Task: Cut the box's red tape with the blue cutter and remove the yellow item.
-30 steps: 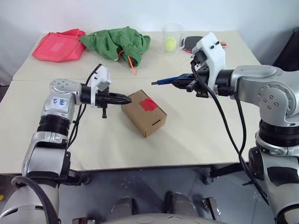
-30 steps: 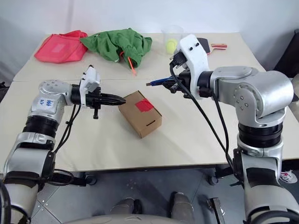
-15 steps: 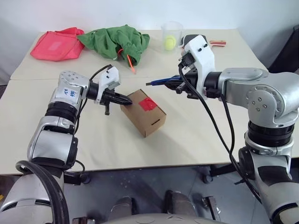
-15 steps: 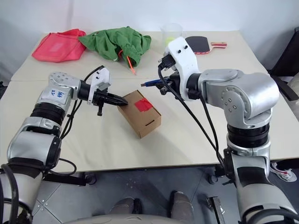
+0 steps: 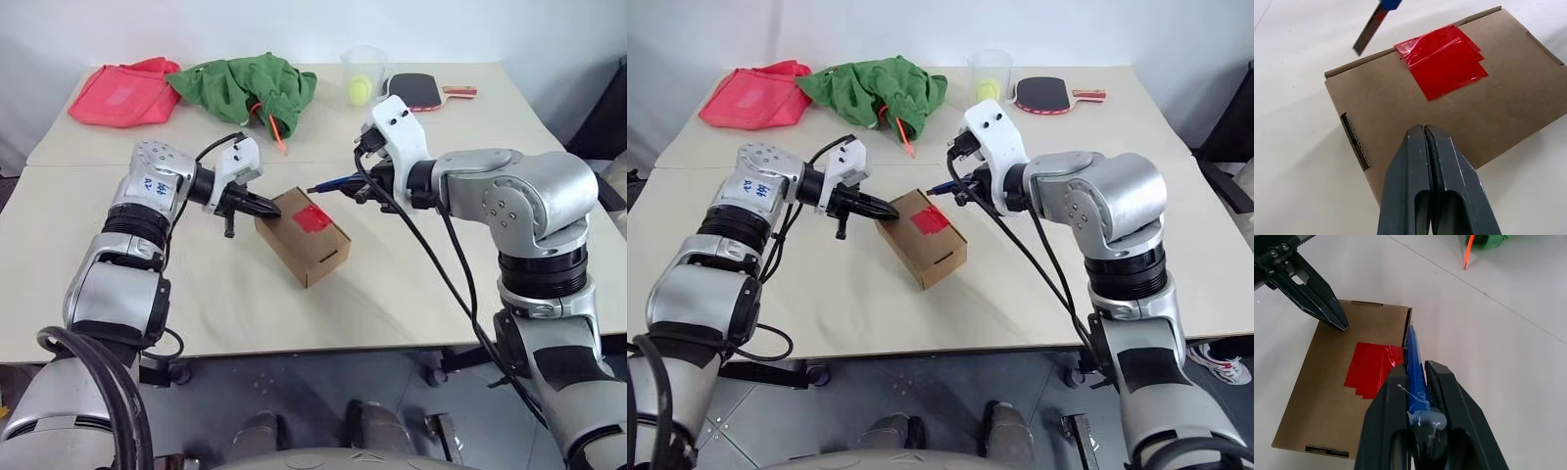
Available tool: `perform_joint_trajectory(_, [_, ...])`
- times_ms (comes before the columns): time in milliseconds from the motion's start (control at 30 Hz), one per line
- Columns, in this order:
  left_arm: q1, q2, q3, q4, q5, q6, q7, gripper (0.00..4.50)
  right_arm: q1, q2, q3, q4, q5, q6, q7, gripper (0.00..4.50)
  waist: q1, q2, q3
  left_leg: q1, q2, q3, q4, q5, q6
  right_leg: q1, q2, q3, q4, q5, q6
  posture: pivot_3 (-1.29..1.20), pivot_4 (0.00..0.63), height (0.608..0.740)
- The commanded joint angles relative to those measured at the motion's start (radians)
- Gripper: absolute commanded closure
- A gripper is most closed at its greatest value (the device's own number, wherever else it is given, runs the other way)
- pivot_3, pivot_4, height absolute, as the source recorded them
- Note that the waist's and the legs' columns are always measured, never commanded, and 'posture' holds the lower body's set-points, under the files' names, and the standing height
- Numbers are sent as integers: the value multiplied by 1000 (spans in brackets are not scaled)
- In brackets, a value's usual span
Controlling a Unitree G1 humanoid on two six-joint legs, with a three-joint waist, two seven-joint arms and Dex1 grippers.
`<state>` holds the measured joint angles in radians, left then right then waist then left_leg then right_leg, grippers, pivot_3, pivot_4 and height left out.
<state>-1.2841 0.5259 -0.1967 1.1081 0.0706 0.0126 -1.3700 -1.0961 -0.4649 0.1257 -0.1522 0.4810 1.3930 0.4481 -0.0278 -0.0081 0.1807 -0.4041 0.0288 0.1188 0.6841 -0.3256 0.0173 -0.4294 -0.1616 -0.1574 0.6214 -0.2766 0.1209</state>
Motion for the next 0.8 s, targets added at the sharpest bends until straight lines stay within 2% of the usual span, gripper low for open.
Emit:
perform_joint_trajectory(33, [-6,-7,-16,9,27,6,-18,4460,-36,7,4,-1,-8,-38,16,4332,-1,0,0,0,0,0,0,0,0,0,0,0,0,0,0,0,150,740])
perform_joint_trajectory(800, [-3,-14,-19,12,42,6,-25,4460,-35,15,22,0,-24,-74,37,4332,-1,0,0,0,0,0,0,0,0,0,0,0,1,0,0,0,150,740])
